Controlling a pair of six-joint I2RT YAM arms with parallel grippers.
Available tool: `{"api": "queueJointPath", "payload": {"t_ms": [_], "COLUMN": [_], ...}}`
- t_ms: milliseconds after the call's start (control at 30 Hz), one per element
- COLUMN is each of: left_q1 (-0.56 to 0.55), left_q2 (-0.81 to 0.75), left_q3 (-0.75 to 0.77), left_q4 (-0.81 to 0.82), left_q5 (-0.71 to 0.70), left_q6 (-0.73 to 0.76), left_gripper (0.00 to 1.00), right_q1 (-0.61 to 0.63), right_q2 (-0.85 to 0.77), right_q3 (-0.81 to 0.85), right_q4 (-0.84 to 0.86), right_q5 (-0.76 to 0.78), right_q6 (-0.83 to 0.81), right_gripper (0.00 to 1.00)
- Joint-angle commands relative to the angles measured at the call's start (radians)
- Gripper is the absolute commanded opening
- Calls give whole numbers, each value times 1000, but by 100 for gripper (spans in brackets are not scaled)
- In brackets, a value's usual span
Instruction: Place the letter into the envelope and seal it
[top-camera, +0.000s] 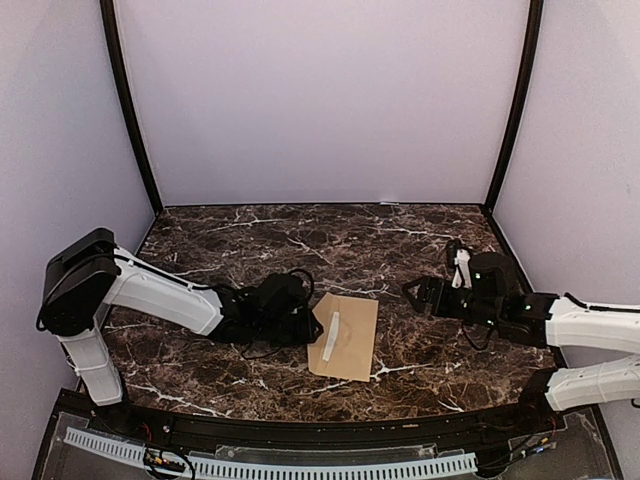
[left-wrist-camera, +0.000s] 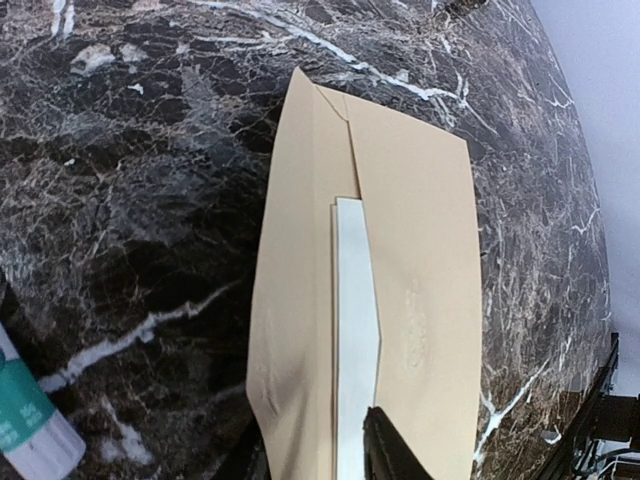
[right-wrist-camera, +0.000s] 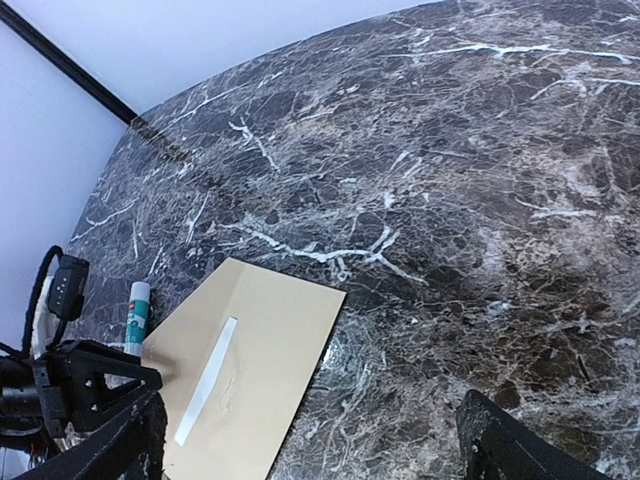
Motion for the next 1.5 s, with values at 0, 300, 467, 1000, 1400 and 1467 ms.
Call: {"api": "queueJointPath", "payload": {"t_ms": [0,300,467,1000,1400,1467], "left_q1": [-38,-45,-3,264,330,333], "left_q2": [-123,-354,-445,-662,-647,-647], "left_q3": [-8,-37,-102,-368,-384,-383], "left_q4": [-99,-426,-468,-225,-124,-123], "left_q5": [-86,-383,-437,-279,-189,-184], "left_q6": [0,52,89,220,273,277], "left_gripper": [35,63,72,67,64,64], "right_q1": [-4,99,207,392,425,428], "right_q2": [46,257,461,1157,1364,1375], "right_q3": [20,121,328,1141,1370,1377], "right_q4": [131,236,151,-295,-464,-480], "right_q5": [-114,-232,-150,51,81,92], "right_q6": [-53,-149,-194,-211,-186,-179], "right_gripper": [97,93,88,74,53,46]}}
